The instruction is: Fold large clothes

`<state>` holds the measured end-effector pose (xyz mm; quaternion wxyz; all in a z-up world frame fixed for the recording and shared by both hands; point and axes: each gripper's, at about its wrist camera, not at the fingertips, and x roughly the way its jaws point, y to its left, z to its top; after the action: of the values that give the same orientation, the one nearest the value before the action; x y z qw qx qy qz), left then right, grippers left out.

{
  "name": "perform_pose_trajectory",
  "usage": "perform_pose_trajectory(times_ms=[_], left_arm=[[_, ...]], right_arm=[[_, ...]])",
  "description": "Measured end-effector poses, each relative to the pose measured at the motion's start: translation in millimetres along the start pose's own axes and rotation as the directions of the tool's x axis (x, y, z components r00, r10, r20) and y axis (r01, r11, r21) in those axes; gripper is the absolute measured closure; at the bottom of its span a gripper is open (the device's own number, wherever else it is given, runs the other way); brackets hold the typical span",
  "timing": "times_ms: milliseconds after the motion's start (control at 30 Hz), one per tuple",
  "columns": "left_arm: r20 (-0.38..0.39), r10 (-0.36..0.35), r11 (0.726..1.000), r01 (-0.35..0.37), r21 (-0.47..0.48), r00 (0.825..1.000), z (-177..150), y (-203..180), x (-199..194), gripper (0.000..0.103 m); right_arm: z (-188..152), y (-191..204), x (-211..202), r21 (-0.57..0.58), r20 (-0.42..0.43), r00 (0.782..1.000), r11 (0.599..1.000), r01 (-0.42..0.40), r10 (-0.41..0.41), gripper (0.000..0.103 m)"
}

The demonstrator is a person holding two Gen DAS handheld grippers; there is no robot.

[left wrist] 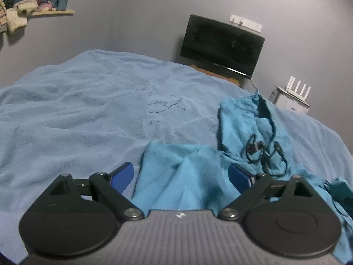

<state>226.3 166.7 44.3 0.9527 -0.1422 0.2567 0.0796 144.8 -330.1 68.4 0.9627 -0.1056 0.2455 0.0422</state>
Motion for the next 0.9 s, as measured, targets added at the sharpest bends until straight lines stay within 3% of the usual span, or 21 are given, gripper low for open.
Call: perform_pose_trajectory(times_ms=[100,200,300,367,400,533,633,733,833,900], left_arm=[[0.003,-0.043,0.985,0.042,0.165,0.999,-24,-26,-38,0.01],[0.017,-0.084,0.944,0.074,0.32,0.996,-58,-60,-61,0.01],[-0.028,-0.128,0.899,0.128,0.42,0.991,-89,-90,-59,0.01],[-0.052,-0.068,0.872,0.084,0.482,0.996,-106,-99,-45,0.01],[-0.055,-0.025,0.872,0.049,0.487,0.998,-112,-96,-38,0.01],[-0.113,0.114,0.928,-0.065,0.367,0.987,-115,-50,-19,0.007],[-0.167,0.123,0.98,-0.094,0.174,0.978,-108,-5,-25,0.004],[-0.171,0.064,0.998,-0.068,-0.019,0.983,-105,25,-45,0.004],[-0.111,0.093,0.995,-0.088,0.055,0.989,-103,14,-76,0.004],[-0.096,0.071,0.994,-0.062,0.093,0.993,-103,7,-97,0.004]], right_arm=[[-21,8,-43,-0.048,0.031,0.997,0.996,-0.073,0.075,0.022],[-45,24,-71,-0.086,0.047,0.987,0.985,-0.148,0.152,0.021],[-65,44,-74,-0.134,0.048,0.982,0.976,-0.173,0.181,0.021],[-73,48,-61,-0.146,0.01,0.987,0.977,-0.158,0.162,0.022],[-75,46,-53,-0.145,0.002,0.991,0.981,-0.133,0.134,0.023],[-81,13,-22,-0.073,-0.043,0.997,0.996,0.057,-0.06,0.02],[-85,-24,-18,0.108,-0.111,0.984,0.982,0.154,-0.142,0.017],[-92,-45,-39,0.307,-0.095,0.992,0.946,0.104,-0.078,0.017],[-99,-48,-57,0.373,-0.092,0.993,0.922,0.101,-0.072,0.017],[-107,-48,-68,0.4,-0.105,0.992,0.911,0.105,-0.069,0.017]])
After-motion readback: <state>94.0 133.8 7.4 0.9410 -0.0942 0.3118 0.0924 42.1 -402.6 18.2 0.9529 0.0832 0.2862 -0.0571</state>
